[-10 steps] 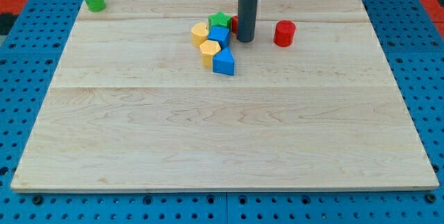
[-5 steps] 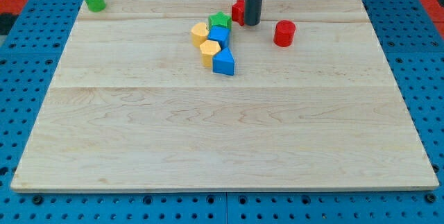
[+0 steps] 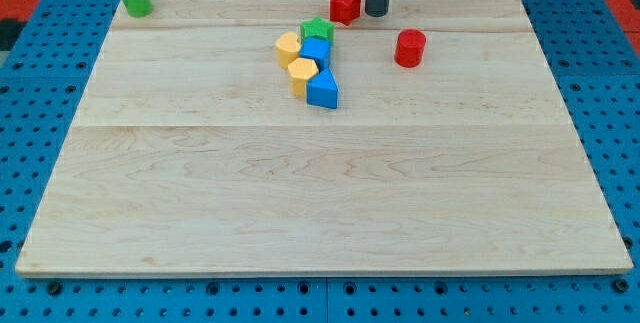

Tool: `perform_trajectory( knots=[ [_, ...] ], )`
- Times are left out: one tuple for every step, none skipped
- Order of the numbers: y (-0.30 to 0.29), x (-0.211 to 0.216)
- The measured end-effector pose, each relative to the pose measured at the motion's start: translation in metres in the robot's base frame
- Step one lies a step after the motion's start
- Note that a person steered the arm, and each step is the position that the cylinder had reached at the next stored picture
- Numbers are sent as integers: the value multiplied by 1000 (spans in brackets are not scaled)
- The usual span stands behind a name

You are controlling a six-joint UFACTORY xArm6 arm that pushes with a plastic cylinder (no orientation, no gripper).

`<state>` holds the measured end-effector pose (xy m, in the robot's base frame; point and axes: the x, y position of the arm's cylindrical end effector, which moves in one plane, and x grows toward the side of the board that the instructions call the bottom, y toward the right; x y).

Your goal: Move the red star towards the top center

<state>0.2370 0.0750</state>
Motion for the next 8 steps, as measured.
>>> perform_trajectory(
  knots=[
    [-9, 0],
    [-25, 0],
    [-29, 0],
    [-33, 0],
    [-42, 0],
    [-49, 0],
    [-45, 0],
    [-27, -1]
  ],
)
